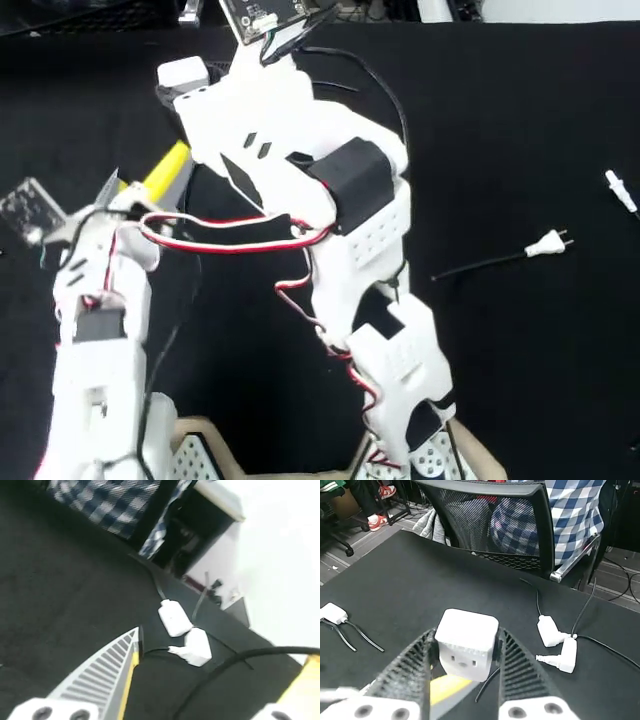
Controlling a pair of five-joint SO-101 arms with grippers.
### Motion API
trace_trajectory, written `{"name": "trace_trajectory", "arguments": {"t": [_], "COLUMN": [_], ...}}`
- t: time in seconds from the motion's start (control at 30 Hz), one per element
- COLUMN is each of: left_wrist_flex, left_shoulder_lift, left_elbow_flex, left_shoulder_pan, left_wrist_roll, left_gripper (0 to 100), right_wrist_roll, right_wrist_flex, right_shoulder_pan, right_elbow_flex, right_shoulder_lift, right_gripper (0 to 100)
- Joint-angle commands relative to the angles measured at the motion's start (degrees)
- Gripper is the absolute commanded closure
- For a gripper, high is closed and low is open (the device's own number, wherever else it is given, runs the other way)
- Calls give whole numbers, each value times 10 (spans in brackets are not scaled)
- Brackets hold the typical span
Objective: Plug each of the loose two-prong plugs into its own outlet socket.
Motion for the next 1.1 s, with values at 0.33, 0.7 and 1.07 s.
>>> {"name": "trace_trajectory", "arguments": {"t": [0.33,0.7,1.07], "left_wrist_flex": [-117,-120,-120], "left_shoulder_lift": [253,253,254], "left_elbow_flex": [-121,-86,-83], "left_shoulder_pan": [-39,-46,-44], "left_wrist_roll": [-3,62,62], "left_gripper": [534,534,534], "right_wrist_roll": [62,85,85], "right_wrist_flex": [21,17,17], "right_shoulder_pan": [5,16,55], "right_elbow_flex": [149,307,316], "right_shoulder_lift": [-43,-40,-42], "right_gripper": [987,983,770]}}
